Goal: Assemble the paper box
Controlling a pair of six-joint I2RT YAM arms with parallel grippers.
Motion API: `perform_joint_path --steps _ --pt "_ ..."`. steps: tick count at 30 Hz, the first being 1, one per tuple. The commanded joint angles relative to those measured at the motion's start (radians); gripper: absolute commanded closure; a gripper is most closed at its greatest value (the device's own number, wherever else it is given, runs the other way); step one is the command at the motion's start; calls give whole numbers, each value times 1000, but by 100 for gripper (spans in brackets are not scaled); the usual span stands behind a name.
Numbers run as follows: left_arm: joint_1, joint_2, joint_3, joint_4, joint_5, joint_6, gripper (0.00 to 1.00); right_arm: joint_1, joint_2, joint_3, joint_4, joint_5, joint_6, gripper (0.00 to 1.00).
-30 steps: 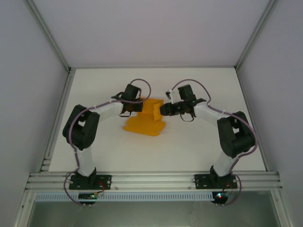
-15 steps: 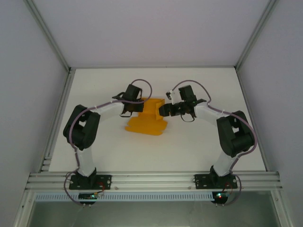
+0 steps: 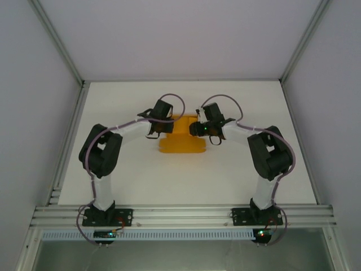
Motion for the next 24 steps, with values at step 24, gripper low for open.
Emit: perform_joint_path --steps 24 --pt "-83 96 161 -276 -196 -351 100 127 253 212 -421 1016 620 100"
